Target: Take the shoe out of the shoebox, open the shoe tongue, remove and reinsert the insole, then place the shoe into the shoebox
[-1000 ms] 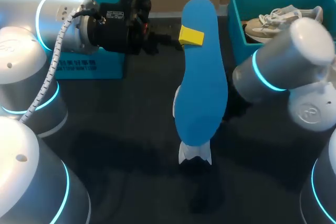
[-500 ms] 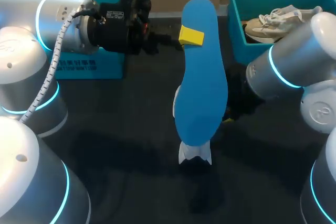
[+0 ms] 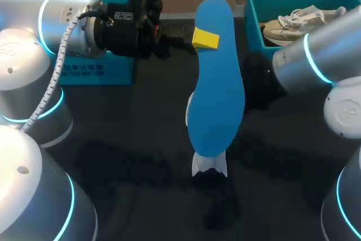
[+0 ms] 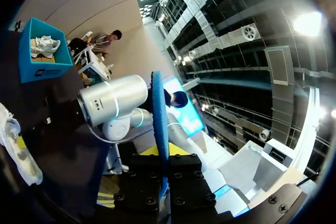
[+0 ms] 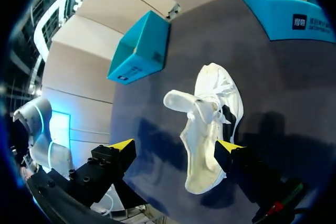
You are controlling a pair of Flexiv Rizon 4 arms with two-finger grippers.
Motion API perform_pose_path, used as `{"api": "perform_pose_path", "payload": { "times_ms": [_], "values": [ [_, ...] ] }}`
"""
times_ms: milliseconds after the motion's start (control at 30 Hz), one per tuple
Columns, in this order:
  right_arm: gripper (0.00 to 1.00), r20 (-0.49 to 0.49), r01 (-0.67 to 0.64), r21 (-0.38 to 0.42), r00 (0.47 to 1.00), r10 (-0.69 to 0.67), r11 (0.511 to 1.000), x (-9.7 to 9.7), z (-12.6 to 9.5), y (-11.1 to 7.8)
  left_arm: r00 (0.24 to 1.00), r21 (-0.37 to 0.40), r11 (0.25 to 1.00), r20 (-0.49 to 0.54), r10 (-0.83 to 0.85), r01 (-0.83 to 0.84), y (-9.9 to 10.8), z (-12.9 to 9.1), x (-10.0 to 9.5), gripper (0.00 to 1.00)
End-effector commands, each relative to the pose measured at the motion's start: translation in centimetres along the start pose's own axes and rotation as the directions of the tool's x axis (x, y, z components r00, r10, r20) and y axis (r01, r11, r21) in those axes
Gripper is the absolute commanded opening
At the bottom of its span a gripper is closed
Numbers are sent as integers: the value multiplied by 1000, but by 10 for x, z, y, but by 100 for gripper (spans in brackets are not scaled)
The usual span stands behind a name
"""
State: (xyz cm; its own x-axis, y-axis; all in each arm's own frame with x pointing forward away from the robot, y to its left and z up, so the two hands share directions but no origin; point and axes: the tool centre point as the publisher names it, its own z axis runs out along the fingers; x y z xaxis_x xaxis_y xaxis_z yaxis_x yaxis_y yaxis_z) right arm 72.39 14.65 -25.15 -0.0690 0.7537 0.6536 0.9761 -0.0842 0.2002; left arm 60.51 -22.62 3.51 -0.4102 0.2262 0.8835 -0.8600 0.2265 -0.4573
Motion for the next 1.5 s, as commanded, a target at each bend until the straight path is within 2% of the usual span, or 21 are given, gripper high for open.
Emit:
{"api": "perform_pose_path", "payload": {
  "times_ms": [33,267,433,867,933,1200,1400,1500],
  "values": [
    [100,-52,12,13,999,-11,1000,4,-28,-2,1000,1,1000,1,0,0,1,0,0,0],
    [100,-162,-25,36,986,31,999,19,-51,3,1000,1,1000,1,0,0,1,0,0,0],
    [100,-319,-78,16,945,79,997,30,-63,9,1000,1,1000,1,0,0,1,0,0,0],
    [100,-319,-78,16,945,79,997,30,-63,9,1000,1,1000,1,0,0,1,0,0,0],
    [100,-373,-102,15,922,100,995,32,-63,8,1000,1,1000,1,0,0,1,0,0,0],
    [100,-483,-84,40,870,93,996,59,-86,16,1000,1,1000,1,0,0,1,0,0,0],
    [100,-512,-75,128,849,131,989,76,-102,21,1000,1,1000,1,0,0,1,0,0,0],
    [100,-536,-65,138,834,130,988,81,-107,22,1000,1,1000,1,0,0,1,0,0,0]
  ]
}}
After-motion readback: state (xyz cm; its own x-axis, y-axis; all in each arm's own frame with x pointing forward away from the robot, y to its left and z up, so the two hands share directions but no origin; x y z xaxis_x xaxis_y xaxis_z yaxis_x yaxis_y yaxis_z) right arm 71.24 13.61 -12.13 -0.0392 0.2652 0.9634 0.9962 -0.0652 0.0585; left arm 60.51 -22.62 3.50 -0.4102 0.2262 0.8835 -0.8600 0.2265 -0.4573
